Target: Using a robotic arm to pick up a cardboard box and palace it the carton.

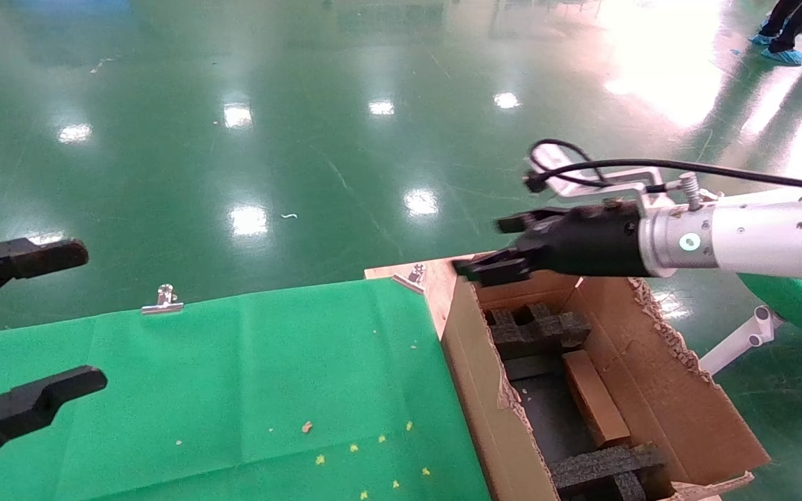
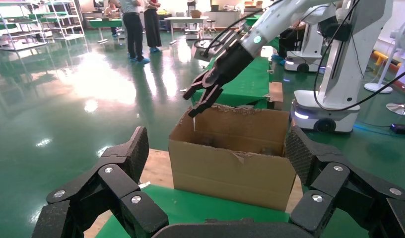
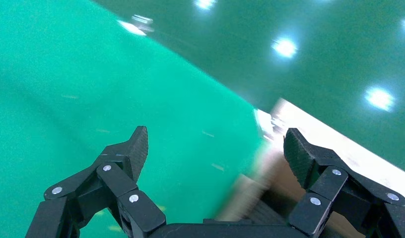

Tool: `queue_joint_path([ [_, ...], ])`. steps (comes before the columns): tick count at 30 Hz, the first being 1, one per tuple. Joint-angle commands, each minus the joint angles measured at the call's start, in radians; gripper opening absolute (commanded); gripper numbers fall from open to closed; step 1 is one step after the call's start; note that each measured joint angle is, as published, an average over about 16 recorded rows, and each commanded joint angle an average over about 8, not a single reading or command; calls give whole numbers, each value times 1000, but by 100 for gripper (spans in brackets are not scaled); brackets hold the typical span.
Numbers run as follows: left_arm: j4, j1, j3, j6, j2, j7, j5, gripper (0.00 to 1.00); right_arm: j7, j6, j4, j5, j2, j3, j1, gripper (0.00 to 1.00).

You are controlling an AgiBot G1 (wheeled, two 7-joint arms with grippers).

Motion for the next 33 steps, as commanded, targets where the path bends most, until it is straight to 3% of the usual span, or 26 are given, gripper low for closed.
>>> queue_joint_path([
  [1,0,0,0,0,0,0,0,100,-72,-36,63,55,20,49,-1,100],
  [6,0,0,0,0,0,0,0,100,-116,-69,91,93,26,81,-14,100],
  [13,0,0,0,0,0,0,0,100,-106,-80,74,83,19,109,-37,100],
  [33,0,0,0,0,0,0,0,100,-234,-342,80,71,-21,626,-350,100],
])
